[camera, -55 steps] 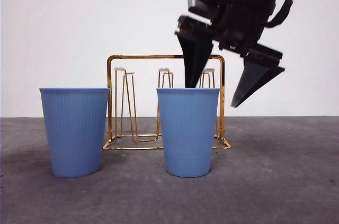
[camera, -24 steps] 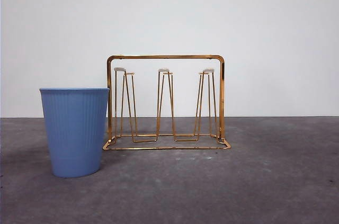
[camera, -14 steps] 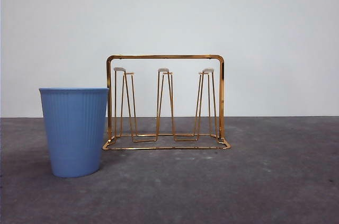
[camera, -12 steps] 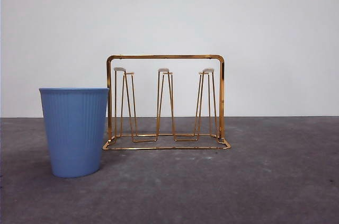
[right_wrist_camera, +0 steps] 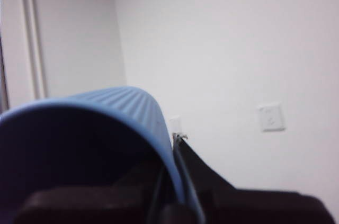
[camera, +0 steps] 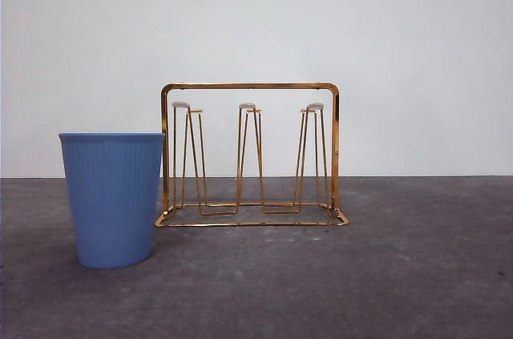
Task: Pick up cup 1,put cup 1 in the cup rack,pick up cup 2,put cup 2 in the cup rack
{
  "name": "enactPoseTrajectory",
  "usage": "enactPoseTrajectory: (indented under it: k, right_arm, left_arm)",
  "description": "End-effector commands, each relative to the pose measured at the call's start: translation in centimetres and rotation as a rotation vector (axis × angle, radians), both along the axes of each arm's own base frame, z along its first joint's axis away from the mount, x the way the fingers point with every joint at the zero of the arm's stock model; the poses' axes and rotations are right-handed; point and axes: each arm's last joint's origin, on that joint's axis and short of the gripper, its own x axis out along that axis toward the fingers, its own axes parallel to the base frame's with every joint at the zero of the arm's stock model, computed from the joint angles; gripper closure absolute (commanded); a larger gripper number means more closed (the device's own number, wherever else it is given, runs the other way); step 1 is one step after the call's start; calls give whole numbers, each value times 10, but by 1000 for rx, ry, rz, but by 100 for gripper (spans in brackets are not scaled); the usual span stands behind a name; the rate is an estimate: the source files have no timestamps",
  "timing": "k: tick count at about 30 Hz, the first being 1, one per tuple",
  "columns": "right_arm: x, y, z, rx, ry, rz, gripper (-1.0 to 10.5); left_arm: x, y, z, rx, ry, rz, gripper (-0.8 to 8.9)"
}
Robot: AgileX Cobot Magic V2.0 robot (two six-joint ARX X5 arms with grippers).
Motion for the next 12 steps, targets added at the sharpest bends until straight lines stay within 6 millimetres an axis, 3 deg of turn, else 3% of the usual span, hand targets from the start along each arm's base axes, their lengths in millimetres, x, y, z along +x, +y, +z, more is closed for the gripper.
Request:
enactPoseTrajectory:
  k: [1,12]
  right_arm:
    - [7,10,-3,3,27,43,963]
    - [26,50,-16,-56,81,82,963]
  left_arm:
    - [0,-2,-1,-31,-1,10,154]
    - [0,-1,1,-92,-29,41,154]
